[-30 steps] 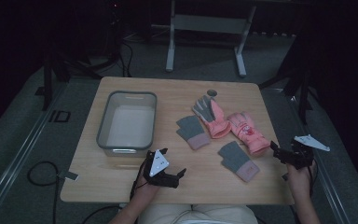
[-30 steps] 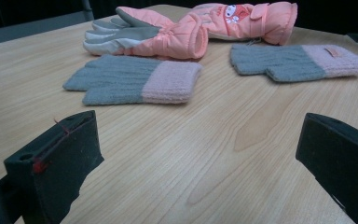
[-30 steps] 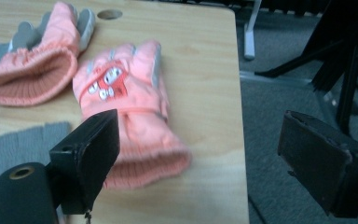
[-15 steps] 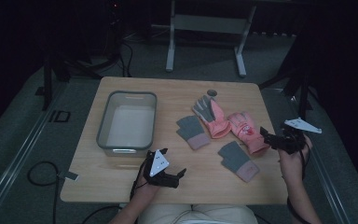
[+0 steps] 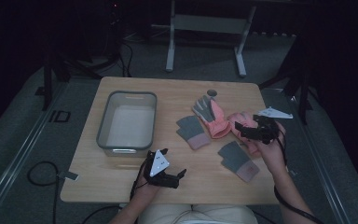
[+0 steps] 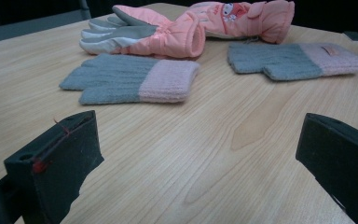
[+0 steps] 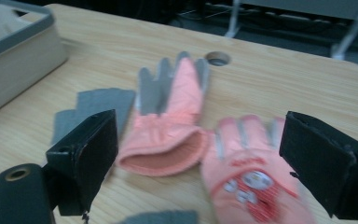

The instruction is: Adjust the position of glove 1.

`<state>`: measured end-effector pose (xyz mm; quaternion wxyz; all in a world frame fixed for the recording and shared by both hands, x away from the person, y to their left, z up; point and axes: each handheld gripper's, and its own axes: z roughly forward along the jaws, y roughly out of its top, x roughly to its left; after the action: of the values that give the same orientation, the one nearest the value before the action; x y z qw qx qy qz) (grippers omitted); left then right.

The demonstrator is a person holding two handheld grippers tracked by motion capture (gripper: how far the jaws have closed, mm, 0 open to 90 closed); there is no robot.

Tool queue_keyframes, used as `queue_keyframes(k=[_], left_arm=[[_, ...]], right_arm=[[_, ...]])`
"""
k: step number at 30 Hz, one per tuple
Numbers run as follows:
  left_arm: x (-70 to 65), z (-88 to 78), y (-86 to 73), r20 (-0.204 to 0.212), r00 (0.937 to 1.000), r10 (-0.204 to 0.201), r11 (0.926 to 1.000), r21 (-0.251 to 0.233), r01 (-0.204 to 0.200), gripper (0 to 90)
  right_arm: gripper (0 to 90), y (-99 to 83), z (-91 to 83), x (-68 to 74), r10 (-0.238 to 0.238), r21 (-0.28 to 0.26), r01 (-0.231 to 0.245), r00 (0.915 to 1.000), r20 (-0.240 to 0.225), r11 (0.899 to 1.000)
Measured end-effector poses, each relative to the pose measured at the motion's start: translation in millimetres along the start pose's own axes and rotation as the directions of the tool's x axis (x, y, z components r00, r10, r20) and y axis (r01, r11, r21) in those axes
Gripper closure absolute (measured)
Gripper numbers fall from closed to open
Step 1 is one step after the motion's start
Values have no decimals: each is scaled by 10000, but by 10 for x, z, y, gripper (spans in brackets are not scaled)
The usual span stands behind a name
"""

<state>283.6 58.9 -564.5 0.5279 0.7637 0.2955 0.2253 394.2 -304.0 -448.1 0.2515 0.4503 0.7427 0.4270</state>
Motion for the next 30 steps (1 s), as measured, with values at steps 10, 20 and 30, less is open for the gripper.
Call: queue_keyframes(k=[10,20,30], left_arm=[[-10,0,0,8,9999,108,9999,-14,-108,0],[-16,0,0,-19,9999,136,9999,-24,-137,0],[-15,-1,-1,-19,9999,160,9999,-39,-160,0]], right_arm=[[180,15,344,239,-259,389,289,9967,-764,9988],[301,99,666,464,-708,480,780,9879,-1381,9958],[458,161,989,636,-1026,914,1232,9738,-2029,9882]])
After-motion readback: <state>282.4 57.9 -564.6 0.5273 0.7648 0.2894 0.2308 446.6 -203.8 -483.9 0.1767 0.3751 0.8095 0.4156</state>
